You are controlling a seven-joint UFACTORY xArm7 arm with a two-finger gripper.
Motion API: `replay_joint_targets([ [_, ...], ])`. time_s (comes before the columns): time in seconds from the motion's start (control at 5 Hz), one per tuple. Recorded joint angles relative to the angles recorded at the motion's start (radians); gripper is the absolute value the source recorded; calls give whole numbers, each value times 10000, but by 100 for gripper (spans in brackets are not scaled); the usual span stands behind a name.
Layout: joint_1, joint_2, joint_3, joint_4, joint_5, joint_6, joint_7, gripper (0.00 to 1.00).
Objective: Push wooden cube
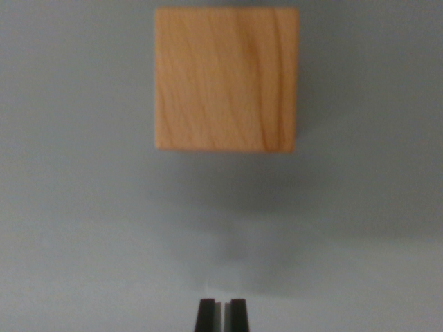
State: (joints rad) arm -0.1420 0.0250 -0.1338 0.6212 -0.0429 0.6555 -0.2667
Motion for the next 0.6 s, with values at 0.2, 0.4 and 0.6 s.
replay_joint_targets([
  [0.2, -34, 10, -42, -213, -7, -226, -65, 0],
  [0.4, -34, 10, -42, -213, -7, -226, -65, 0],
  [0.6, -61, 18, -75, -383, -13, -405, -117, 0],
])
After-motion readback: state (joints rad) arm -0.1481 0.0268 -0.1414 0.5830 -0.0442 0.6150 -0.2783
